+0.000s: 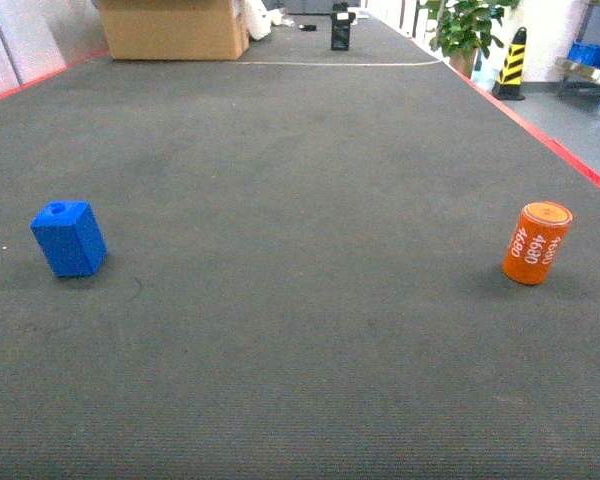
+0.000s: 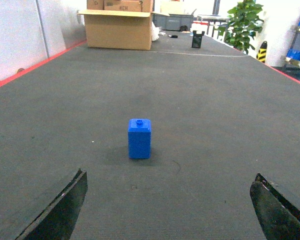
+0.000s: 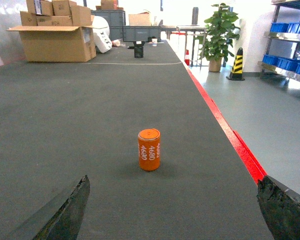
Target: Sort blue parts and orange caps into right shelf containers
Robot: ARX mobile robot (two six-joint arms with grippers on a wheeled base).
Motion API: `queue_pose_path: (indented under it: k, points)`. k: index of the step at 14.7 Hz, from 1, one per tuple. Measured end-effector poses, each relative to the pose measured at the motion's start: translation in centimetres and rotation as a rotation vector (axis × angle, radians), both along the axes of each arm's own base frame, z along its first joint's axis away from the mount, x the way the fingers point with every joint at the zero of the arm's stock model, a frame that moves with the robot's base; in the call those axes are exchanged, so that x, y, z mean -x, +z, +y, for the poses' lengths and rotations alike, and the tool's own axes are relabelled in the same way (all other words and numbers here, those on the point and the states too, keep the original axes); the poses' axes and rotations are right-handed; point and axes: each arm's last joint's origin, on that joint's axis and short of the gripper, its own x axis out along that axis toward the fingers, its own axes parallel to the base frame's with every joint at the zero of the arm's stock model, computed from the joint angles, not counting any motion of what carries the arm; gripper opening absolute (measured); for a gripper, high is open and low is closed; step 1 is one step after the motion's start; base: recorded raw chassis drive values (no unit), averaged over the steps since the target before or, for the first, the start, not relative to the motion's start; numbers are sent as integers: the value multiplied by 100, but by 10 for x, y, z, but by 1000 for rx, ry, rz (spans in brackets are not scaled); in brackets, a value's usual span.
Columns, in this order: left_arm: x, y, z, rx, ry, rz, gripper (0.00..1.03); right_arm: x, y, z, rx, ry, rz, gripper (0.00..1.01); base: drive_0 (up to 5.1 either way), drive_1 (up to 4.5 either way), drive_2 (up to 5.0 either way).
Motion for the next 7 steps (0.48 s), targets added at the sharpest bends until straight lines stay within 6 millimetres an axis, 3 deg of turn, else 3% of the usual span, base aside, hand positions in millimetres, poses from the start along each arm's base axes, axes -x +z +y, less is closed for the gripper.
queue_pose_path:
  k: [7]
  points:
    - [0,0,0,0,0,0,98,0,-2,0,4,9,27,98,0,0,0]
